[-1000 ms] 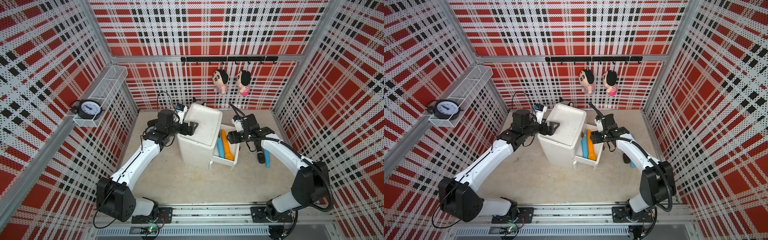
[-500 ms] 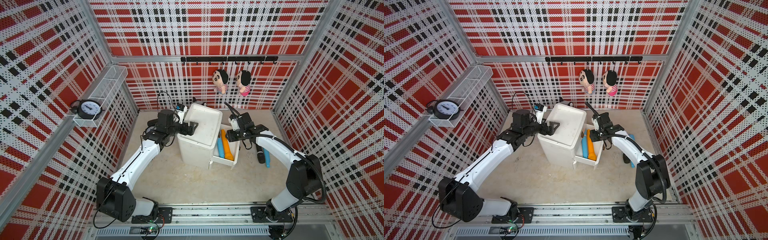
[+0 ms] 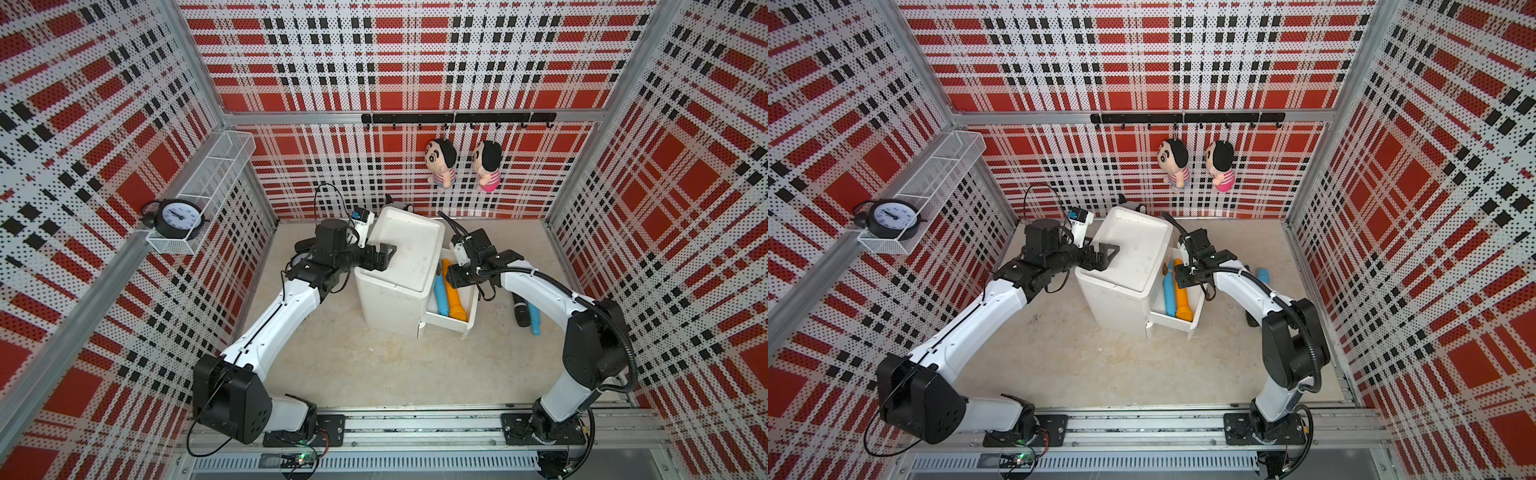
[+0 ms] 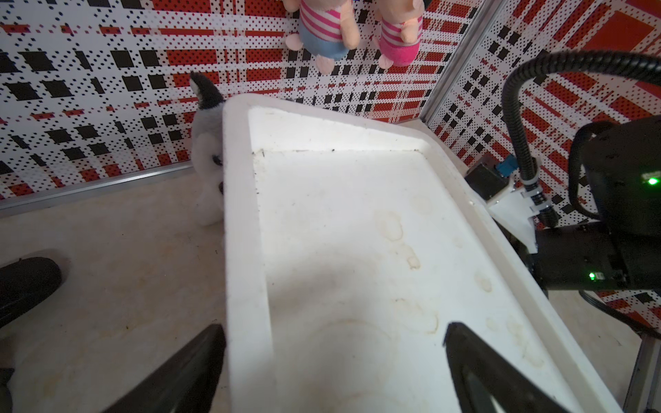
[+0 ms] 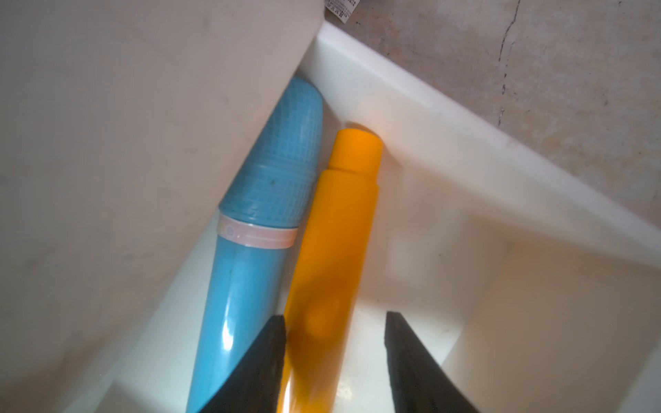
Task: Take the microphone out of the drawer
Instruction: Pick up the microphone from the drawer.
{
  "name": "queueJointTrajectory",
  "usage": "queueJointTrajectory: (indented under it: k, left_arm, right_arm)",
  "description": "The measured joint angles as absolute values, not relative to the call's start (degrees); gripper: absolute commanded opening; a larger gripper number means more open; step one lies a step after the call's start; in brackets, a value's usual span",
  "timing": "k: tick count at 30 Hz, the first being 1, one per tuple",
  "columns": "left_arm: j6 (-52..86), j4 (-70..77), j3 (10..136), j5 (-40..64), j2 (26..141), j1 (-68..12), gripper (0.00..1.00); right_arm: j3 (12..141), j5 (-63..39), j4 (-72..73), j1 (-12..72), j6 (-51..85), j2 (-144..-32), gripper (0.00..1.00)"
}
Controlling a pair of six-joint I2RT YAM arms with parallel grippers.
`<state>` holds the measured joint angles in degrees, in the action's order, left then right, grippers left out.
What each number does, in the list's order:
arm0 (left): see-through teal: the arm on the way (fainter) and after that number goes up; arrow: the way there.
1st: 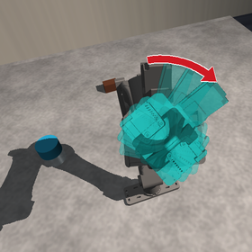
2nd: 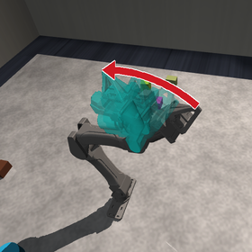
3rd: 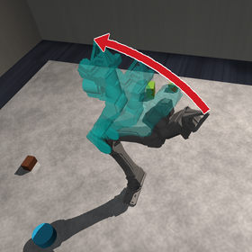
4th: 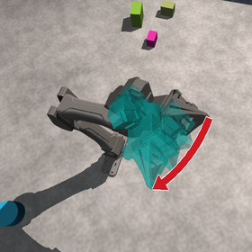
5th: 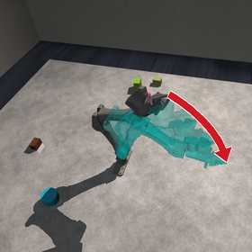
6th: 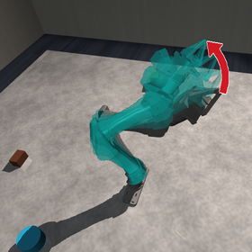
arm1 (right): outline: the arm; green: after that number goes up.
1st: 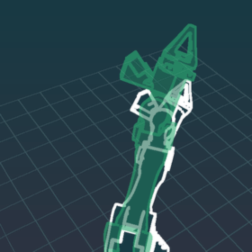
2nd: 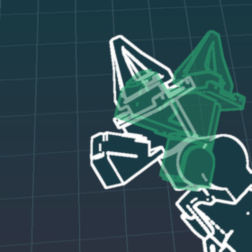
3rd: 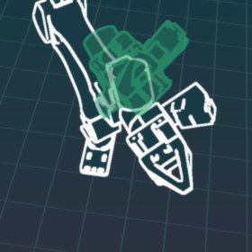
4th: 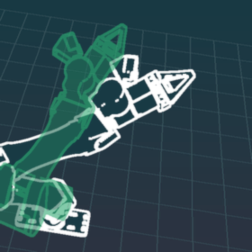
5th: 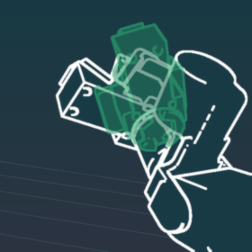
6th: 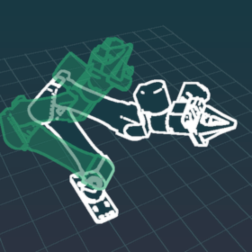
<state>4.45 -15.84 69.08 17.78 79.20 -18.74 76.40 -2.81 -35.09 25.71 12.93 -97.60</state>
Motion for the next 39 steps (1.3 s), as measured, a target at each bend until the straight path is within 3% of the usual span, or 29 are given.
queueJointTrajectory:
  k: [17, 25, 29, 34, 39]
  left_arm:
    - [4.4, -15.5, 68.8, 17.7, 79.0, -18.7, 0.98]
    - [4.4, -15.5, 68.7, 17.6, 78.8, -18.7, 0.98]
    - [4.4, -15.5, 68.7, 17.6, 78.8, -18.7, 0.98]
    - [4.4, -15.5, 68.7, 17.6, 78.8, -18.7, 0.98]
    - [4.4, -15.5, 68.7, 17.6, 78.8, -18.7, 0.98]
  right_arm:
    - [81.6, 2.0, -40.2, 28.1, 13.4, -103.1, 0.48]
    - [82.8, 2.9, -40.5, 28.6, 16.4, -104.2, 0.36]
    - [82.9, 3.0, -40.3, 28.7, 17.5, -104.3, 0.18]
    - [82.9, 3.1, -40.0, 28.8, 18.2, -104.3, 0.03]
    - [82.7, 3.1, -39.6, 28.8, 18.8, -104.2, 0.0]
